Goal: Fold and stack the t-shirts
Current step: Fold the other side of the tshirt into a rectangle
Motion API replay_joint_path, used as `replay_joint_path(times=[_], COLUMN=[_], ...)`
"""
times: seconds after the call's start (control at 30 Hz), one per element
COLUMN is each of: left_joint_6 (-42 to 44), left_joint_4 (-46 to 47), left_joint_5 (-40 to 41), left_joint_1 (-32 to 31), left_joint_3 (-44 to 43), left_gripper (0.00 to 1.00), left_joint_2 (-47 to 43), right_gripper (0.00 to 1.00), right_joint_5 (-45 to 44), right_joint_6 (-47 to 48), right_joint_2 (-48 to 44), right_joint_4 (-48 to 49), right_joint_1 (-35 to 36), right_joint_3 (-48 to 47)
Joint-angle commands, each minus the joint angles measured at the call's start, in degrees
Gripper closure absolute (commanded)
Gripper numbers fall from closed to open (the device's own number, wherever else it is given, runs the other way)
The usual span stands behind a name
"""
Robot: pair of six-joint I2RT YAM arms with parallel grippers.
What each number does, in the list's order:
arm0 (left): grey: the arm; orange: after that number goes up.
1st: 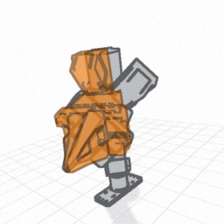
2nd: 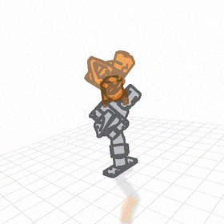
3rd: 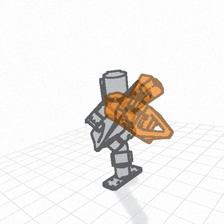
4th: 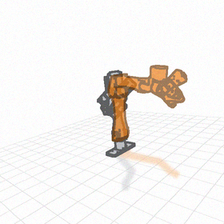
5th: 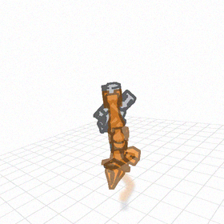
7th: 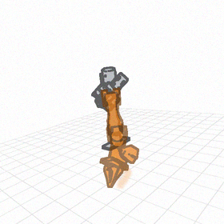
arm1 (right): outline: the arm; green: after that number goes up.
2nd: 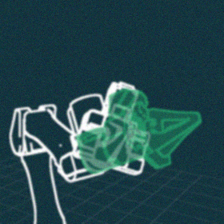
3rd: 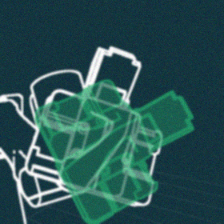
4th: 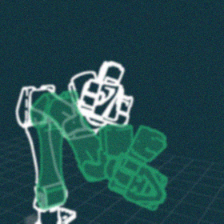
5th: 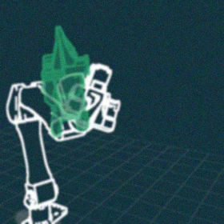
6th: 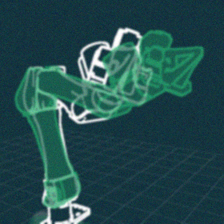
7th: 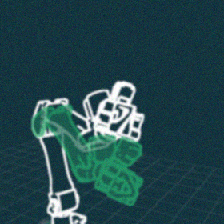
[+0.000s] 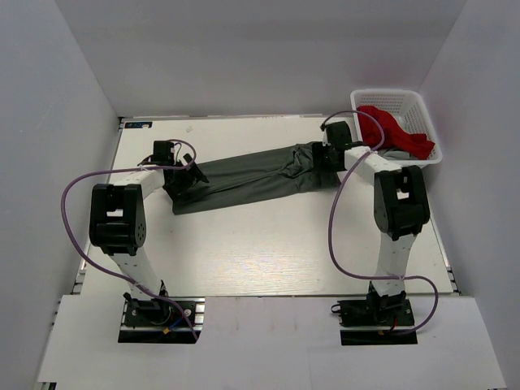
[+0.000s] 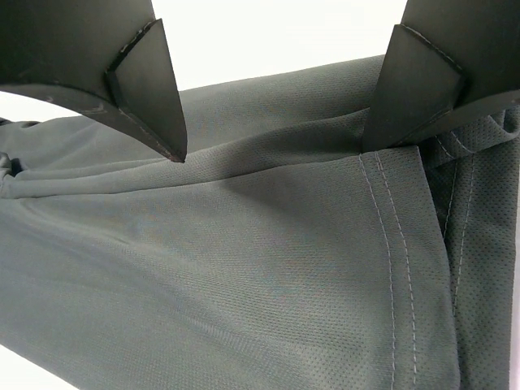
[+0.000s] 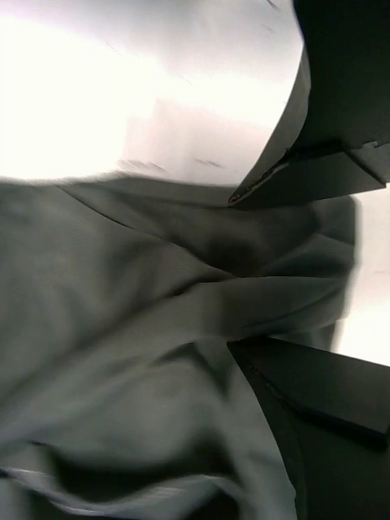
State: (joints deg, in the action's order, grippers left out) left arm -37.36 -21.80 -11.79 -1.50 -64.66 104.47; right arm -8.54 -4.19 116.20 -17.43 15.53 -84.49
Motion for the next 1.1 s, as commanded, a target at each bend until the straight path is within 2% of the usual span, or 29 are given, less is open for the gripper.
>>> replay_joint_path(times=[0.0, 0.23, 0.43, 0.53, 0.77, 0.83, 0.9, 0.97, 1.0, 1.03, 1.07], left_joint_6=[3.00, 3.53, 4.67, 5.28, 5.81, 5.81, 5.81, 5.81, 5.81, 5.81, 5.81], left_joint_4=[-2.72, -2.72, -3.42, -4.04, -4.74, -4.74, -4.74, -4.74, -4.74, -4.74, -4.74], left_joint_5=[4.23, 3.62, 5.46, 6.17, 6.52, 6.00, 5.99, 5.99, 5.99, 5.99, 5.99], left_joint_1=[0.53, 0.00, 0.53, 0.53, 0.53, 0.53, 0.53, 0.53, 0.53, 0.53, 0.53], left_joint_3=[1.73, 1.73, 2.26, 2.26, 1.03, 1.03, 0.51, 0.50, 0.50, 0.50, 0.50], left_gripper=[0.00, 0.00, 0.00, 0.00, 0.00, 0.00, 0.00, 0.00, 0.00, 0.00, 0.00], left_joint_2=[3.29, 2.24, 1.71, 1.18, 3.02, 3.02, 3.55, 3.55, 3.55, 3.55, 3.55], right_gripper=[0.31, 0.30, 0.33, 0.38, 0.41, 0.53, 0.53, 0.60, 0.67, 0.79, 0.84], right_joint_5=[6.25, 7.92, 3.18, -0.16, -6.14, -5.27, -3.96, -3.51, -3.33, -2.90, -2.89], right_joint_6=[3.92, 3.92, 5.85, 7.70, 10.51, 11.74, 12.18, 12.18, 12.18, 12.27, 12.27], right_joint_2=[-7.73, -13.72, -16.09, -15.22, -9.95, -9.33, -8.28, -8.01, -8.10, -8.44, -8.45], right_joint_4=[2.22, 2.23, 3.89, 4.68, 5.74, 5.83, 5.48, 6.09, 6.27, 6.09, 6.09], right_joint_1=[0.12, 0.20, 0.03, 0.11, -0.06, 0.11, 0.03, 0.03, -0.06, 0.11, 0.12], right_joint_3=[4.92, 13.20, 18.82, 19.27, 15.85, 15.15, 14.70, 15.05, 15.14, 15.23, 15.23])
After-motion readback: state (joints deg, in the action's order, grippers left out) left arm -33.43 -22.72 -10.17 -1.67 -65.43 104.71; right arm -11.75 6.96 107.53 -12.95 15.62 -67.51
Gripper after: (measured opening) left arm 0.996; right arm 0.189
